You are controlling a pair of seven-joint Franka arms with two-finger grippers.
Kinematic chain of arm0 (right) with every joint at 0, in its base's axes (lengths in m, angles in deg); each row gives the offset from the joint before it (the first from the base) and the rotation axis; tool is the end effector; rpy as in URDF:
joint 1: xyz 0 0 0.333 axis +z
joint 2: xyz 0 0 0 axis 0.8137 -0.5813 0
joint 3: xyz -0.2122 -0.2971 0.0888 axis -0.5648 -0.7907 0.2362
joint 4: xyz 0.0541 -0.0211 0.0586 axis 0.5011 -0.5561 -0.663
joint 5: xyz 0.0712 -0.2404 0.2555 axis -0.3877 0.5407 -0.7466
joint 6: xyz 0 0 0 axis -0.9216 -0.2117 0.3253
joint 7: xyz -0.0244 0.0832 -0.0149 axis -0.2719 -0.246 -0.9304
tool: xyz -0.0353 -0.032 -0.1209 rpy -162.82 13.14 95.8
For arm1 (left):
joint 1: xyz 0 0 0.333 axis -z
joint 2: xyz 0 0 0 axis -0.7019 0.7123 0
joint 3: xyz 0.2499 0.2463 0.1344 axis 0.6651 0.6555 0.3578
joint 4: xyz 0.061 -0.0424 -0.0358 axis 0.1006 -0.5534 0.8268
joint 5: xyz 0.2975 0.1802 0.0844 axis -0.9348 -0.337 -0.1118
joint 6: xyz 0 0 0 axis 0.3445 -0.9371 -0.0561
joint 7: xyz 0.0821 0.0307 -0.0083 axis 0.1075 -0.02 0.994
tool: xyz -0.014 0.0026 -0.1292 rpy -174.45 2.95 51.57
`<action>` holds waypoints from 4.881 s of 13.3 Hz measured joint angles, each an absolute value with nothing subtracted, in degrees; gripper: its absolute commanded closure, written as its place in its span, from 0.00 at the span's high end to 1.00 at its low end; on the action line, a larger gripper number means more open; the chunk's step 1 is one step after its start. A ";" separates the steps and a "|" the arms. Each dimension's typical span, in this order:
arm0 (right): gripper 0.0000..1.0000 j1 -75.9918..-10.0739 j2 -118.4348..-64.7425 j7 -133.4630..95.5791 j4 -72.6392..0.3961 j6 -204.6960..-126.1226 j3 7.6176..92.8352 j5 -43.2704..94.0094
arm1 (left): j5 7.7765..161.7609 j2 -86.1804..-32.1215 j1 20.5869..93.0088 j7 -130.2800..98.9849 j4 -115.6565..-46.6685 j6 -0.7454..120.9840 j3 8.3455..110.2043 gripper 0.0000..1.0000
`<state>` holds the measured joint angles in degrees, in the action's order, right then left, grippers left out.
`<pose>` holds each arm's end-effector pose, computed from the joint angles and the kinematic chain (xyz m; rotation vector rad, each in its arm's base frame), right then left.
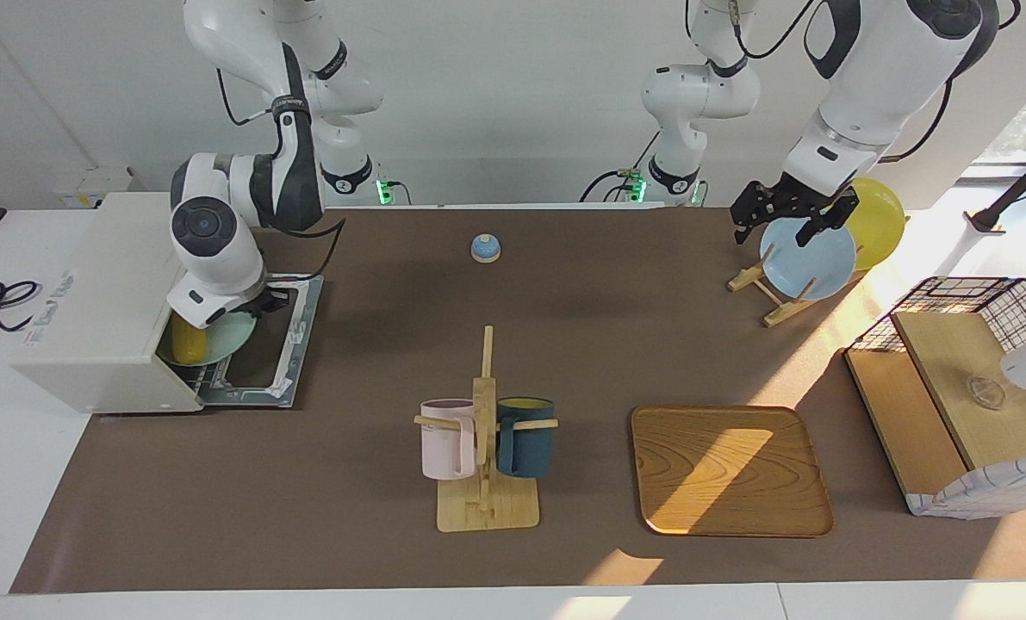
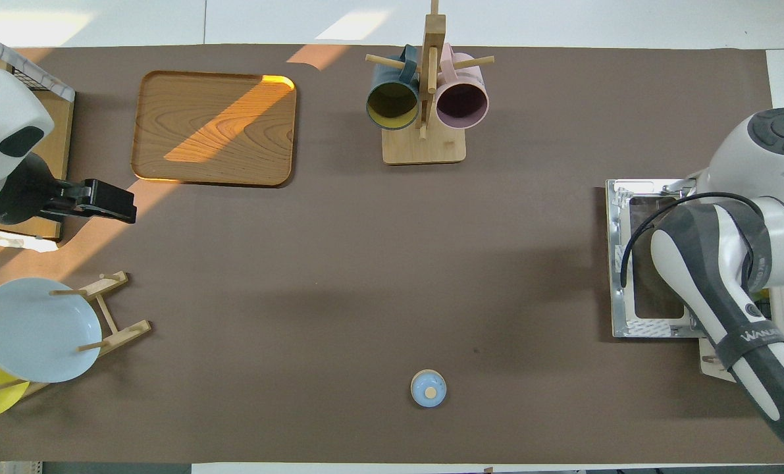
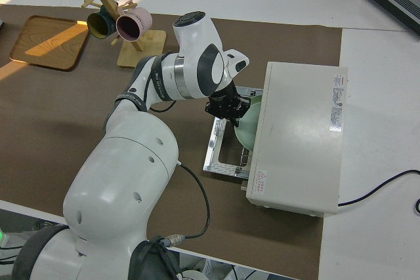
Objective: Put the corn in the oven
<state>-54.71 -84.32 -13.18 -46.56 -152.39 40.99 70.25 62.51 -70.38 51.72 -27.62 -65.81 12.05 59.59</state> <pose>0.5178 -0.0458 0.4319 2.8795 0.1434 -0.4615 0.4993 -0.0938 0.6445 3.0904 -0.1704 -0.0703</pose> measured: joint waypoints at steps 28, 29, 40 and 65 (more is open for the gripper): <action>0.00 -47.20 -84.24 -5.46 -50.42 -162.73 42.10 62.73 | 62.51 -70.38 51.72 -27.62 -65.81 12.05 59.59 1.00; 0.00 -47.38 -84.76 -5.43 -52.88 -166.17 41.96 62.55 | 62.51 -70.38 51.72 -27.62 -65.81 12.05 59.59 1.00; 0.00 -49.95 -85.56 -5.40 -56.64 -171.94 41.65 61.72 | 62.51 -70.38 51.72 -27.62 -65.81 12.05 59.59 1.00; 0.07 -59.95 -78.19 -24.49 -37.41 -142.10 41.10 66.54 | 62.51 -70.38 51.72 -27.62 -65.81 12.05 59.59 1.00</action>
